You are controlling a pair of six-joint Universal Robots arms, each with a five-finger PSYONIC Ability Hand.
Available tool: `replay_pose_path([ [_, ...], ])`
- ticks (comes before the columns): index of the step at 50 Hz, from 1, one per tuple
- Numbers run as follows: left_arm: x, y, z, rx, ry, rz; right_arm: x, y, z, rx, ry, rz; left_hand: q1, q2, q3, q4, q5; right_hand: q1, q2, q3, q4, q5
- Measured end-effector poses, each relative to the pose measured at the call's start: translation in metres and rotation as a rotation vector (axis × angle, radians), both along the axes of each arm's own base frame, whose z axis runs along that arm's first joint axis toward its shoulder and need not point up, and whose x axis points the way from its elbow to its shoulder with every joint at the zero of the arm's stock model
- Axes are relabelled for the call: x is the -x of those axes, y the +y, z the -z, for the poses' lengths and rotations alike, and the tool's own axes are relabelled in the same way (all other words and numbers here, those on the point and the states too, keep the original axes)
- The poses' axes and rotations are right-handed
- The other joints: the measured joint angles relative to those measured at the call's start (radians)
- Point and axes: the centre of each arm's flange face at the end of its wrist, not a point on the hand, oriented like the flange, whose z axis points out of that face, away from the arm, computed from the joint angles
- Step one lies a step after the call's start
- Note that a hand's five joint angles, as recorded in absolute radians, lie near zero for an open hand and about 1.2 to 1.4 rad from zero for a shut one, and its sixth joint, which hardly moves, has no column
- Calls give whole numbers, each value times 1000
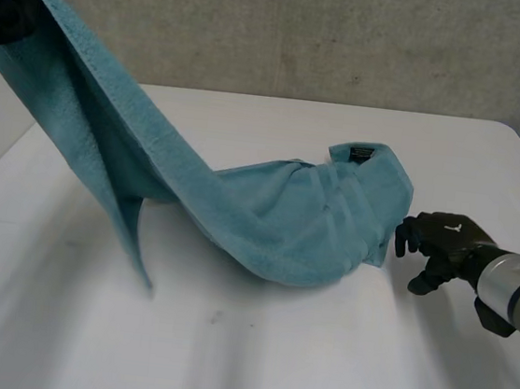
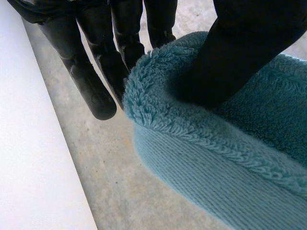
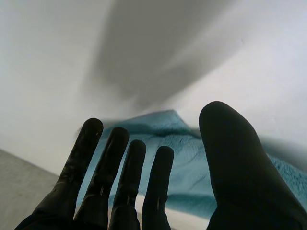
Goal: Fold the laundry
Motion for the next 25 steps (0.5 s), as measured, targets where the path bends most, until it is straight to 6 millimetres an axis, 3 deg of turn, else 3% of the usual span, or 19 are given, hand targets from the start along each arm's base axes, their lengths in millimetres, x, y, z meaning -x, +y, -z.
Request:
replay_pose_path([
  [14, -7, -17, 18, -55, -14, -40, -25, -25, 34, 18, 30, -7, 0, 0, 0, 0, 0, -104, -133, -142, -143, -101],
  [25, -8, -20, 20, -62, -18, -44, -51, -33, 35, 57, 26, -43, 0, 0, 0, 0, 0, -123, -151, -178, -172, -134],
])
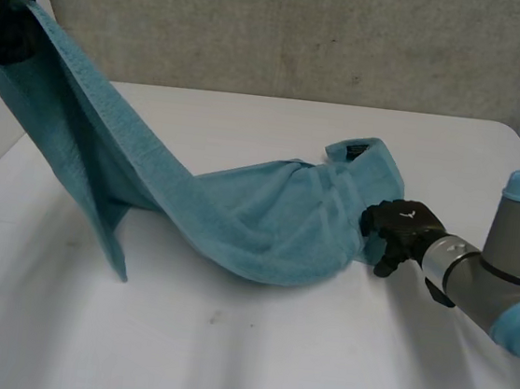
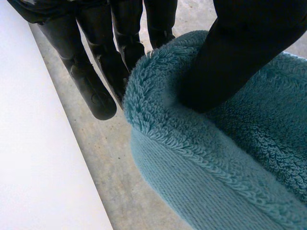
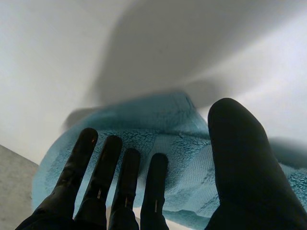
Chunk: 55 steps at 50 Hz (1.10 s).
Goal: Fold the laundry
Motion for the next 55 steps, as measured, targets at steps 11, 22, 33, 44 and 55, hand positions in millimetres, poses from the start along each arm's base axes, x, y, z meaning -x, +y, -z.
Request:
replay_pose_path([
  [11, 0, -2, 2, -8, -2, -2, -16, -10, 6, 17, -7, -14, 0, 0, 0, 0, 0, 0, 0, 0, 0, 0],
  [22, 0, -5, 8, -26, -6, -2, -15, -20, 17, 19, 15, 5, 0, 0, 0, 0, 0, 0, 1, 4, 3, 4],
  [33, 1, -6, 11, -35, -8, -1, -16, -23, 20, 23, 17, 5, 0, 0, 0, 0, 0, 3, 51, 70, 63, 38],
  [44, 1, -6, 10, -34, -8, 1, -19, -25, 24, 24, 18, 1, 0, 0, 0, 0, 0, 75, 128, 153, 146, 105],
  [55, 2, -6, 10, -34, -8, 1, -20, -28, 24, 28, 17, 0, 0, 0, 0, 0, 0, 87, 133, 164, 154, 110],
])
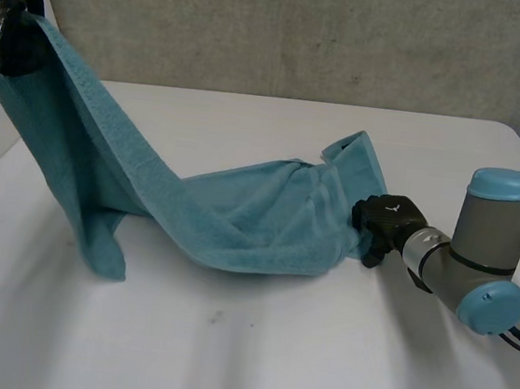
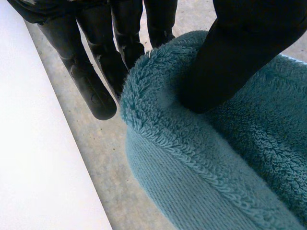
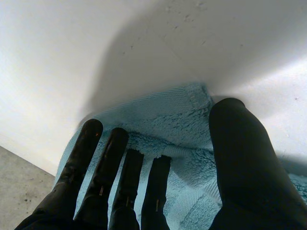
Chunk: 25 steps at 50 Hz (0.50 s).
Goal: Fold the laundry
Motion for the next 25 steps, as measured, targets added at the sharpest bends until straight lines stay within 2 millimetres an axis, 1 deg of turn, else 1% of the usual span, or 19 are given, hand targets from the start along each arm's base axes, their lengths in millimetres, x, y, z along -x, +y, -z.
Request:
replay_pose_path([
  [5, 0, 0, 0, 0, 0, 1, 0, -1, -2, 7, -2, 0, 0, 0, 0, 0, 0, 23, 18, 14, 16, 15],
  [9, 0, 0, 0, -1, 0, 1, -1, -3, -2, 13, -3, 1, 0, 0, 0, 0, 0, 97, 118, 121, 121, 122],
  [12, 0, 0, 0, -1, 0, 1, -1, -4, -2, 14, -3, 1, 0, 0, 0, 0, 0, 109, 138, 142, 147, 147],
  [13, 0, 0, 0, -1, 0, 1, -1, -5, -2, 16, -3, 1, 0, 0, 0, 0, 0, 194, 256, 266, 271, 266],
  [15, 0, 0, 0, -1, 0, 0, -1, -5, -2, 17, -4, 1, 0, 0, 0, 0, 0, 194, 256, 266, 271, 266],
  [16, 0, 0, 0, -1, 0, 0, -1, -6, -2, 19, -4, 1, 0, 0, 0, 0, 0, 270, 366, 364, 372, 364],
  [19, 0, 0, 0, -1, 0, 0, -2, -7, -4, 27, -5, 4, 0, 0, 0, 0, 0, 321, 433, 430, 446, 433],
  [25, 0, 0, 0, -1, -1, 0, -1, -8, -11, 46, -6, 16, 0, 0, 0, 0, 0, 321, 433, 432, 449, 438],
])
